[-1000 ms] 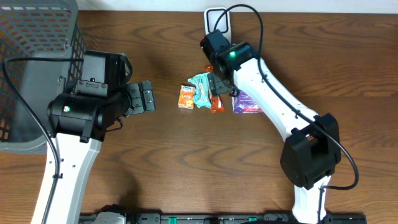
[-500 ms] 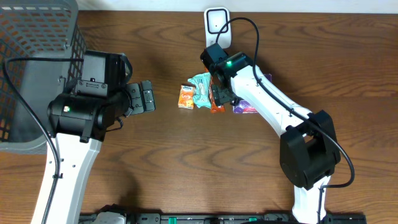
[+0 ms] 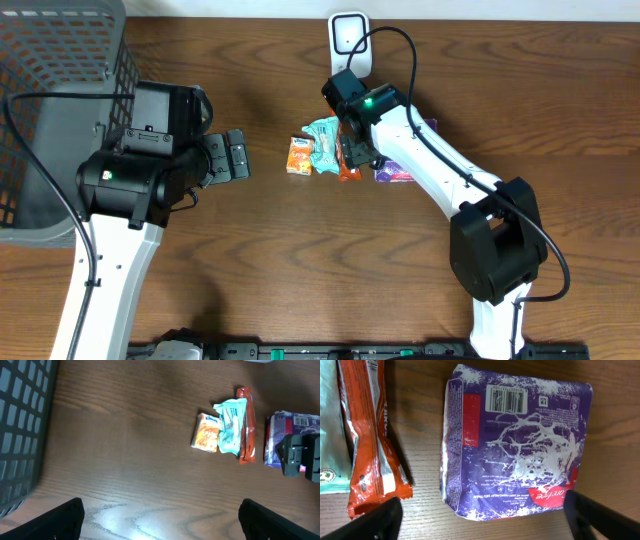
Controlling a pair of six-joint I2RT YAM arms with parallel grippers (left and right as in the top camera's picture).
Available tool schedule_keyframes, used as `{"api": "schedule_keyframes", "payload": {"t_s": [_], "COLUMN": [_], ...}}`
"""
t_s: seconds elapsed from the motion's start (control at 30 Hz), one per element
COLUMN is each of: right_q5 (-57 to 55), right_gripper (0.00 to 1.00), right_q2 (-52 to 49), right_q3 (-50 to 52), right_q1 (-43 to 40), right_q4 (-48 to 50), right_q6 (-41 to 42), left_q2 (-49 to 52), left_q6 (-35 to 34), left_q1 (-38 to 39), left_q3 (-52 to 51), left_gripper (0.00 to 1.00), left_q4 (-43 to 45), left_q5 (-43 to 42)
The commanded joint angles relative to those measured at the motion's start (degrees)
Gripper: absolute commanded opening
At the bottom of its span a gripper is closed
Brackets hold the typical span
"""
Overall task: Scan the item barcode
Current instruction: 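Grasp the pad package again with the right gripper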
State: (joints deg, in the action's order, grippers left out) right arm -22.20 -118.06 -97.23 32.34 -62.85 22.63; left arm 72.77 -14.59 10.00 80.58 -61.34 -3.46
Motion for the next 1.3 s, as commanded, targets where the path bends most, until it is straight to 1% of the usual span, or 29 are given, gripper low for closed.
{"api": "schedule_keyframes", "payload": {"t_s": [0.0,0.1,0.3,0.4,0.57,0.63,0.7,0.73,0.8,0.9,0.93,0.97,1.0,1.03,1.13,1.27], "right_q5": [-1.3,-2.4,-9.0,-9.2,-9.2,-9.2,-9.2,-9.2,-9.2,-9.2,-9.2,-9.1,-8.7,-8.1,-4.6,5.8], "right_gripper": [0.88,0.86,0.85,0.81,0.79,0.78,0.75,0.7,0.54,0.23,0.18,0.09,0.04,0.01,0.01,0.01], "right_q2": [-0.2,-0.2,-0.2,-0.2,-0.2,-0.2,-0.2,-0.2,0.0,0.1,0.2,0.2,0.2,0.3,0.4,0.4], "right_q3": [1.4,3.5,9.6,13.3,19.9,21.7,22.0,22.0,21.7,19.9,19.1,17.8,16.0,14.4,7.7,-1.7], "right_q1": [0.0,0.0,0.9,1.0,1.1,1.1,1.1,1.1,1.1,1.0,1.0,0.9,0.6,0.4,-0.7,-3.3], "right_q4": [0.9,3.5,8.5,12.6,20.2,21.5,21.2,21.1,20.6,18.4,17.6,16.2,14.6,13.2,7.9,2.0], "right_q6": [1.0,0.9,1.0,0.9,0.9,0.9,1.0,1.0,1.0,2.1,2.5,3.2,3.5,3.5,3.1,-2.5], "left_q2": [0.2,0.2,0.2,0.2,0.2,0.2,0.2,0.2,0.2,0.2,0.2,0.2,0.2,0.2,0.2,0.2], "left_q6": [0.3,0.3,0.3,0.3,0.3,0.3,0.3,0.3,0.3,0.3,0.3,0.3,0.3,0.3,0.3,0.3], "left_q1": [-0.1,-0.1,-0.1,-0.1,-0.1,-0.1,-0.1,-0.1,-0.1,-0.1,-0.1,-0.1,-0.1,-0.1,-0.1,-0.1], "left_q3": [-0.1,-0.1,-0.1,-0.1,-0.1,-0.1,-0.1,-0.1,-0.1,-0.1,-0.1,-0.1,-0.1,-0.1,-0.1,-0.1], "left_gripper": [0.98,0.98,0.98,0.98,0.98,0.98,0.98,0.98,0.98,0.98,0.98,0.98,0.98,0.98,0.98,0.98], "left_q4": [-0.1,-0.1,-0.1,-0.1,-0.1,-0.1,-0.1,-0.1,-0.1,-0.1,-0.1,-0.1,-0.1,-0.1,-0.1,-0.1], "left_q5": [0.7,0.7,0.7,0.7,0.7,0.7,0.7,0.7,0.7,0.7,0.7,0.7,0.7,0.7,0.7,0.7]}}
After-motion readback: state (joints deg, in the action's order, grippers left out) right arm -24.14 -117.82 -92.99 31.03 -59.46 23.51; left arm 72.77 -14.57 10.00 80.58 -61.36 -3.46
